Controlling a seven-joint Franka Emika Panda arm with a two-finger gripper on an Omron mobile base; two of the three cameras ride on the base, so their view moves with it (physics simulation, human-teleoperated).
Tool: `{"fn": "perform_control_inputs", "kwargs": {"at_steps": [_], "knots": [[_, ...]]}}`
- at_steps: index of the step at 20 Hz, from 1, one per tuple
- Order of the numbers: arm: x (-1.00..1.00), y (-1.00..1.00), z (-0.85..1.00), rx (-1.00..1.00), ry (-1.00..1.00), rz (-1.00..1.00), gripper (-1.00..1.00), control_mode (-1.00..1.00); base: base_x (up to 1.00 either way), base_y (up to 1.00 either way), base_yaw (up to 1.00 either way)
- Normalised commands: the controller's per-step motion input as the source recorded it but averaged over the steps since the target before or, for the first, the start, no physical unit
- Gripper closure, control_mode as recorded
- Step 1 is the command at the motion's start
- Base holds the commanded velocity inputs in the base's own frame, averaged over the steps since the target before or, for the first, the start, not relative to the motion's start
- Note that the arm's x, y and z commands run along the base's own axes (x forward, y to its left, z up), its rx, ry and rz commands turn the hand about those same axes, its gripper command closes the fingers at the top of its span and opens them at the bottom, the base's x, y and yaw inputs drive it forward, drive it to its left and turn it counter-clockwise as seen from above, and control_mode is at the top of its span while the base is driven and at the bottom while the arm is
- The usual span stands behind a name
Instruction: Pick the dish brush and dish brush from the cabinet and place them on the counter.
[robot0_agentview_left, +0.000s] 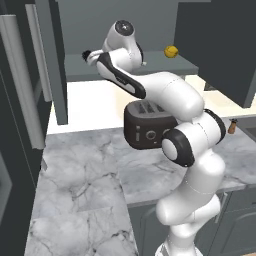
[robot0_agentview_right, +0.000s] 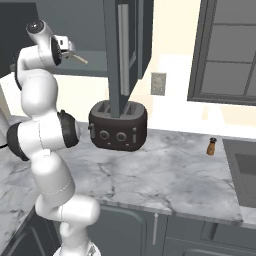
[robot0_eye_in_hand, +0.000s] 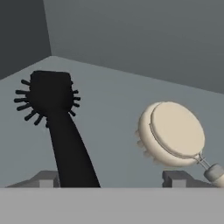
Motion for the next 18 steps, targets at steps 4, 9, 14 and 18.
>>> {"fn": "perform_control_inputs", "kwargs": {"at_steps": [4,9,14,18], "knots": [[0.0,0.01,-0.06,0.0,0.0,0.0,1.0,-1.0,0.0,0.0,0.0],[0.0,0.0,0.0,0.0,0.0,0.0,1.0,-1.0,0.0,0.0,0.0],[-0.23,-0.04,0.0,0.0,-0.02,0.0,1.0,-1.0,0.0,0.0,0.0],[-0.72,-0.17,0.01,0.06,-0.08,0.0,1.0,-1.0,0.0,0.0,0.0]]}}
